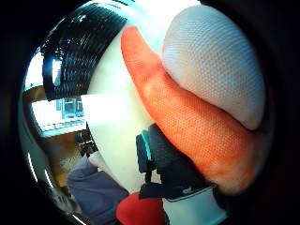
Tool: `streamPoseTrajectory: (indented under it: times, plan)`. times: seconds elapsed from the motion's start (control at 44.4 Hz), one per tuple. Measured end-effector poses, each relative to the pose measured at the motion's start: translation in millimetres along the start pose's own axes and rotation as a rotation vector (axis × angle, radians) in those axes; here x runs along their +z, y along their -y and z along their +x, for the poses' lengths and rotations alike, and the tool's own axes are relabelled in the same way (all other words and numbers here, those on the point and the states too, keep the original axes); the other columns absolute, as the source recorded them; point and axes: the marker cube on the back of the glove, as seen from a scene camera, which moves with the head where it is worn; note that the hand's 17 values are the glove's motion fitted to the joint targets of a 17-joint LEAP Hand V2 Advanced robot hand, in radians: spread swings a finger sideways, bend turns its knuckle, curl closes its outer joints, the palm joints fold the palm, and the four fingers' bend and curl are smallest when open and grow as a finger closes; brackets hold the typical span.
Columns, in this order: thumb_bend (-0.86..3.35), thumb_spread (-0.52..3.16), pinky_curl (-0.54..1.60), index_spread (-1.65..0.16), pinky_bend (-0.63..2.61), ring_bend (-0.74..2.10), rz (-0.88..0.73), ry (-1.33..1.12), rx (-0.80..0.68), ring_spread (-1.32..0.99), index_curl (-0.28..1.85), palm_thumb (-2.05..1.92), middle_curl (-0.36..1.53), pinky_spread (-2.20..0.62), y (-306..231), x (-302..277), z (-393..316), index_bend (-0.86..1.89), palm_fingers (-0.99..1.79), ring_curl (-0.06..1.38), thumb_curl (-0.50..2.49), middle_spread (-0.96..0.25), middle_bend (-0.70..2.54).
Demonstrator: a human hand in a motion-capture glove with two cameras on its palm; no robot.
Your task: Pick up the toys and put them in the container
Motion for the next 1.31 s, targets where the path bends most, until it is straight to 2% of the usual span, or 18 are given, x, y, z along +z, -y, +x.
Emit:
streamPoseTrajectory:
  times: [0.045, 0.113, 0.18, 0.248, 0.315, 0.405, 0.518, 0.81, 0.9, 0.968, 1.103, 1.193, 1.238, 1.306]
  plan:
    - [-0.04, 1.19, 0.33, -0.23, 0.78, 0.62, 0.063, -0.015, 0.001, -0.14, 0.15, -0.04, 0.29, -0.1, -0.2, 0.3, -1.3, 0.03, 0.17, 0.36, 0.24, -0.13, 0.28]
    - [-0.01, 1.26, 0.33, -0.22, 0.82, 0.8, 0.167, -0.047, 0.014, -0.21, 0.14, 0.0, 0.34, -0.18, 2.1, -2.8, -3.5, 0.1, 0.58, 0.39, 0.25, -0.18, 0.47]
    - [0.01, 1.32, 0.34, -0.2, 0.83, 0.93, 0.251, -0.125, 0.042, -0.27, 0.14, 0.03, 0.39, -0.23, 9.2, -6.4, -6.1, 0.13, 0.78, 0.43, 0.27, -0.21, 0.58]
    - [0.06, 1.35, 0.37, -0.2, 0.89, 1.08, 0.249, -0.215, 0.079, -0.31, 0.16, 0.12, 0.45, -0.29, 16.4, -11.0, 0.6, 0.19, 1.06, 0.5, 0.3, -0.24, 0.71]
    - [0.1, 1.34, 0.41, -0.21, 0.93, 1.17, 0.16, -0.202, 0.121, -0.34, 0.19, 0.22, 0.5, -0.33, 23.1, -16.4, 6.5, 0.24, 1.17, 0.55, 0.35, -0.27, 0.78]
    - [0.15, 1.27, 0.46, -0.24, 1.01, 1.23, 0.033, -0.032, 0.159, -0.35, 0.24, 0.35, 0.56, -0.36, 31.5, -27.5, -1.5, 0.35, 1.2, 0.61, 0.41, -0.29, 0.86]
    - [0.13, 1.18, 0.5, -0.26, 1.04, 1.26, 0.008, 0.049, 0.182, -0.37, 0.3, 0.39, 0.63, -0.38, 36.2, -58.7, -5.9, 0.5, 1.19, 0.64, 0.47, -0.31, 0.97]
    - [0.08, 1.04, 0.54, -0.28, 1.11, 1.34, 0.166, -0.04, 0.164, -0.38, 0.46, 0.42, 0.76, -0.4, 62.6, -222.0, -36.6, 0.74, 1.11, 0.68, 0.56, -0.3, 1.1]
    - [0.06, 1.01, 0.55, -0.28, 1.13, 1.35, 0.219, -0.125, 0.207, -0.38, 0.5, 0.43, 0.79, -0.4, 75.0, -263.7, -45.1, 0.77, 1.08, 0.68, 0.59, -0.3, 1.13]
    - [0.05, 0.99, 0.56, -0.28, 1.14, 1.37, 0.242, -0.204, 0.233, -0.38, 0.53, 0.43, 0.81, -0.4, 87.0, -285.6, -56.0, 0.79, 1.07, 0.69, 0.61, -0.29, 1.13]
    - [0.03, 0.97, 0.57, -0.29, 1.16, 1.39, 0.279, -0.042, 0.126, -0.38, 0.59, 0.44, 0.84, -0.4, 115.6, -314.8, -113.4, 0.8, 1.04, 0.69, 0.64, -0.29, 1.14]
    - [0.02, 0.96, 0.57, -0.29, 1.17, 1.4, 0.261, -0.21, 0.291, -0.38, 0.62, 0.45, 0.86, -0.4, 135.6, -312.6, -121.3, 0.8, 1.03, 0.7, 0.66, -0.28, 1.15]
    - [0.02, 0.96, 0.58, -0.29, 1.18, 1.4, 0.256, -0.182, 0.238, -0.38, 0.64, 0.45, 0.87, -0.4, 146.0, -309.6, -143.7, 0.8, 1.03, 0.7, 0.67, -0.28, 1.14]
    - [0.01, 0.95, 0.58, -0.29, 1.18, 1.41, 0.255, -0.026, 0.045, -0.37, 0.67, 0.45, 0.88, -0.4, 159.8, -305.2, -191.3, 0.79, 1.02, 0.7, 0.68, -0.28, 1.15]
